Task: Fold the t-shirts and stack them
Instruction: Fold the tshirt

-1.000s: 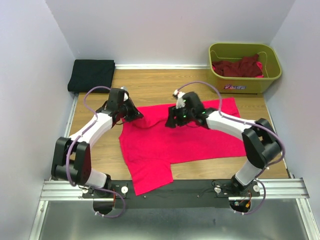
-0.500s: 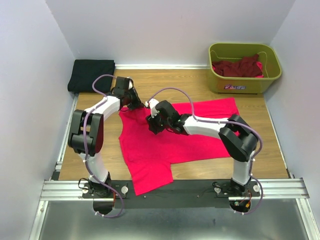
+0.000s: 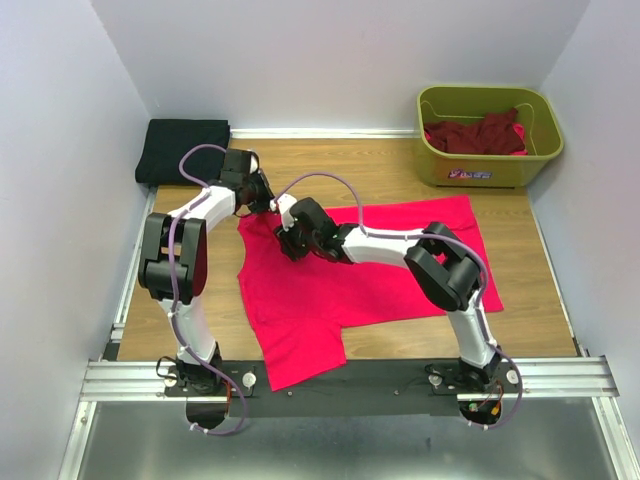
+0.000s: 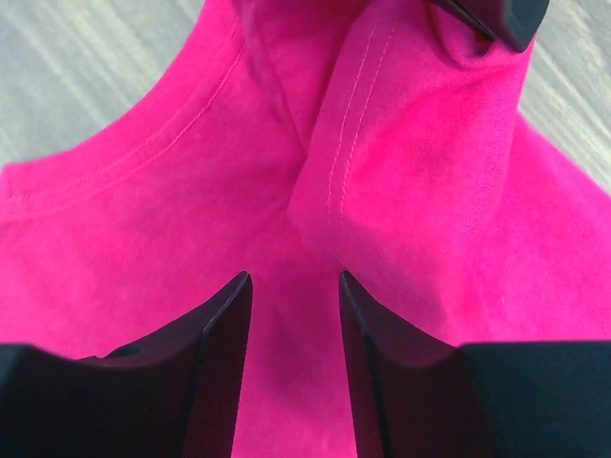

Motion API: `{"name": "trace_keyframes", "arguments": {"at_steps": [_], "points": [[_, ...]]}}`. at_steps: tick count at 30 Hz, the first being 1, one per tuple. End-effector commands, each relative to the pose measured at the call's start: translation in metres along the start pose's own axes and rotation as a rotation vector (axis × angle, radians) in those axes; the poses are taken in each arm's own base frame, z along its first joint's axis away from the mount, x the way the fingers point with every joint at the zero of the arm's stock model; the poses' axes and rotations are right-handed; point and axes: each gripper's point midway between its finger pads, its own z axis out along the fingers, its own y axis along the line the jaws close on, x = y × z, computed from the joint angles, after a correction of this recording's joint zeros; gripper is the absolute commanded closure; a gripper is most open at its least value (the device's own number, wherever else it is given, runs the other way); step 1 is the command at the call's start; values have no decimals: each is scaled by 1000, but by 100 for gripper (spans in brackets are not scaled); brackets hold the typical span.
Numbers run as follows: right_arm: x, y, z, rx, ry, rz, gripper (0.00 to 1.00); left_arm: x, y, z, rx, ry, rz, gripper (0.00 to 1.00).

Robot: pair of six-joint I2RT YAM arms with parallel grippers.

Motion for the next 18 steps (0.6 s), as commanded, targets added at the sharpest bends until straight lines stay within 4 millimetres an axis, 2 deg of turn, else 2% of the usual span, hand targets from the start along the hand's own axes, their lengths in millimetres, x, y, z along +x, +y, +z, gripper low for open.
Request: {"name": "trace_keyframes", "arguments": {"at_steps": [1,7,14,18], "points": [[-9,-9,19,67,-26,1,51,-7,3,1,2,6,10,100],[-6,-23,30,142,-23,14,50,-15,0,0,10,-1,10,100],[-4,-34,37,212,-21,25,51,-12,3,1,7,12,10,100],[-5,-35,34,214,-24,23,58,-14,5,-1,2,5,10,100]]}}
